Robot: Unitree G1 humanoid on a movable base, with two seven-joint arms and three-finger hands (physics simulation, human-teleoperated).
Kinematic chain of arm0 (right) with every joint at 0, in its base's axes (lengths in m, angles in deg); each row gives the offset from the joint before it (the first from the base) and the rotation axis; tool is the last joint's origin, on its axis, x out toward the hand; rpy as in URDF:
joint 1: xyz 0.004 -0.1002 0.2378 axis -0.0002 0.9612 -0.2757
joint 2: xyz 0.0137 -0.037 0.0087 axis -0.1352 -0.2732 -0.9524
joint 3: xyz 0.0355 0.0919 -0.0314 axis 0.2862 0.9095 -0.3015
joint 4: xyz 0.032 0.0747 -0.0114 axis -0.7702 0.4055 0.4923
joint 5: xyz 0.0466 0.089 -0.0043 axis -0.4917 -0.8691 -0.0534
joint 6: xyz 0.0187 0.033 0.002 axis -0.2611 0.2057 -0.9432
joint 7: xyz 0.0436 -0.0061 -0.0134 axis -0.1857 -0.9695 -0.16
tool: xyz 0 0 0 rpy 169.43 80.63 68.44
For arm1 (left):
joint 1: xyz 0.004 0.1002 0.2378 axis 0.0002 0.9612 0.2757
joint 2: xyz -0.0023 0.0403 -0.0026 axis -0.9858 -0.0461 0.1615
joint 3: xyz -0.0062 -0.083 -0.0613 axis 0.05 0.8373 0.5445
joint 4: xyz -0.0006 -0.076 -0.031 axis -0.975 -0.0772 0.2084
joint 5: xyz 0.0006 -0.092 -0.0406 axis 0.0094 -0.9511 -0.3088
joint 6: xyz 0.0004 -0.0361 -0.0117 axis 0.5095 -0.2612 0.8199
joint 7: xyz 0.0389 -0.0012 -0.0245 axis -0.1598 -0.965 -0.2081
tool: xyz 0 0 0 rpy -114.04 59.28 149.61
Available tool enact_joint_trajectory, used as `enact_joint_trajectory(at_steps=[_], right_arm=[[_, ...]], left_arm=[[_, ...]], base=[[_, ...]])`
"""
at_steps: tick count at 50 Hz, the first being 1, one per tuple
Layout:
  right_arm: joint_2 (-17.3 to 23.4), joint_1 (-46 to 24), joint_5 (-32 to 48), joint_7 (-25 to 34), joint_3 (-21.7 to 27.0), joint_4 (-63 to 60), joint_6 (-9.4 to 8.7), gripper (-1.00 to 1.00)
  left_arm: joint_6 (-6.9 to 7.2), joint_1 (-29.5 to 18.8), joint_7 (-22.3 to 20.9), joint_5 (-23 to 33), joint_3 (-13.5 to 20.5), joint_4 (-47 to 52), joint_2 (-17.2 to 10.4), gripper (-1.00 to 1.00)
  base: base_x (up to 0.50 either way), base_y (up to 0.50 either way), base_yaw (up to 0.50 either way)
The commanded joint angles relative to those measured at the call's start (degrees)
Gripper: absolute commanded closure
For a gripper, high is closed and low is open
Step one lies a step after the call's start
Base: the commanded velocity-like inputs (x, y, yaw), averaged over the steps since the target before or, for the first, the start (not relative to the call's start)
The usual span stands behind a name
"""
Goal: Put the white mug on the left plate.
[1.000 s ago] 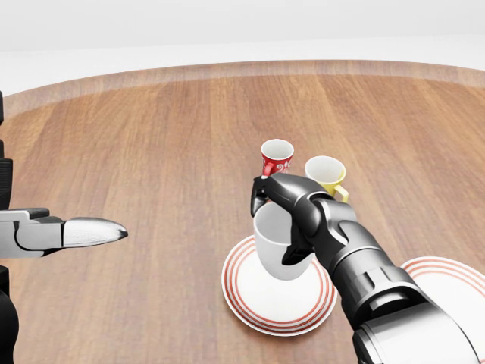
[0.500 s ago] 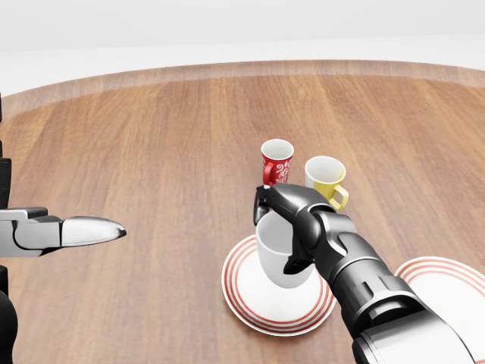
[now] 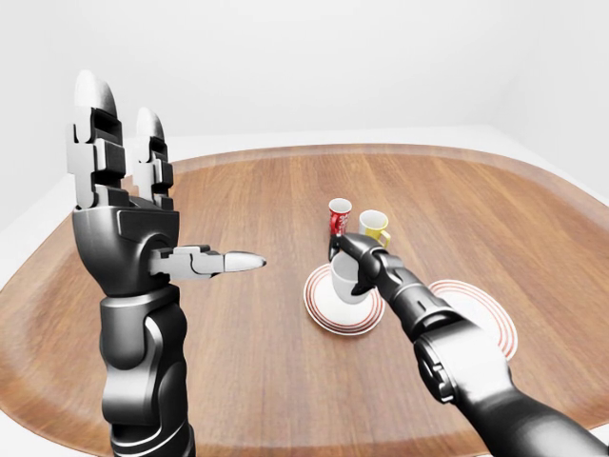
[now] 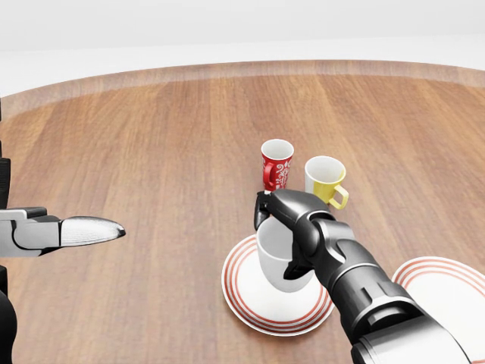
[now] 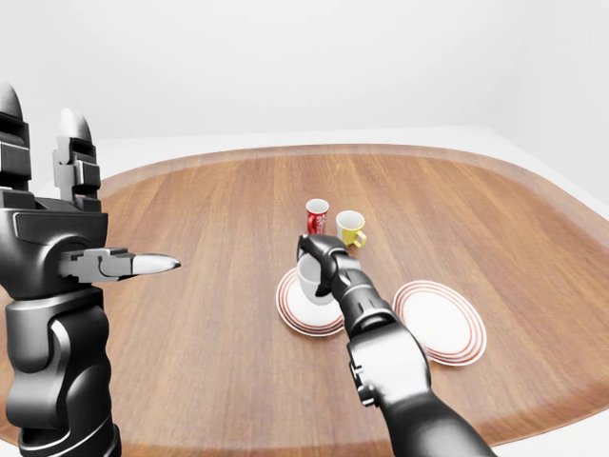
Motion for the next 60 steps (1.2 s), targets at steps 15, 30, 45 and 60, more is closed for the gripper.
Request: enact_joint_trajectory(at_steps=[15, 30, 45, 60], right_arm=[[-0.6, 0.6, -3.1, -0.5, 0.3, -0.1, 0.00, 1.00], [-1.0, 1.7, -2.9, -1.9, 0.0, 0.1, 0.00, 1.00], [-1.1, 2.2, -2.3, -3.8, -0.1, 0.3, 0.00, 1.00], [-1.6, 2.5, -2.5, -4.9, 0.0, 0.4, 0.00, 1.00]], left_arm=[[0.00, 0.0, 0.0, -0.2, 0.1, 0.3, -0.1, -1.00], [0.00, 0.0, 0.0, -0.2, 0.0, 0.4, 0.0, -1.00], [0.00, 0.0, -0.1, -0.1, 0.1, 0.2, 0.0, -1.00], [0.00, 0.0, 0.0, -0.2, 0.2, 0.2, -0.1, -1.00]], base=[[0.00, 0.00, 0.00], [0.00, 0.00, 0.00], [0.00, 0.00, 0.00], [0.00, 0.00, 0.00]])
